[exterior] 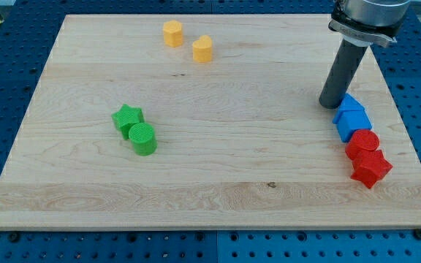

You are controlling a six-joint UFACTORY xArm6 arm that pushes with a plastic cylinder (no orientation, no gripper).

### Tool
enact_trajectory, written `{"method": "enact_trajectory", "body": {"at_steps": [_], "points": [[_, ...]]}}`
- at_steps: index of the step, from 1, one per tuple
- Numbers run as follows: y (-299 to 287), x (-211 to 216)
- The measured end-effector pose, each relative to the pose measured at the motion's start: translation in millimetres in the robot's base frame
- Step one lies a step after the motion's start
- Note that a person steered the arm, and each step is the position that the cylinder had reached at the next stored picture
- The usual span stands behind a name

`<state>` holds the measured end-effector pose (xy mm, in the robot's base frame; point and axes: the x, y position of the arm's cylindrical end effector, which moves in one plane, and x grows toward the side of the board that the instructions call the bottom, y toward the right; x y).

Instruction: Move your arm towards center

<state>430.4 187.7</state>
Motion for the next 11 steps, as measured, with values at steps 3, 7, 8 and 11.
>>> {"method": "enact_trajectory", "body": {"at_steps": [3, 7, 8, 11], "points": [[-37.0, 1.2], [-119.2, 0.9], [-119.5, 1.3], [-132.6, 20.1]]}}
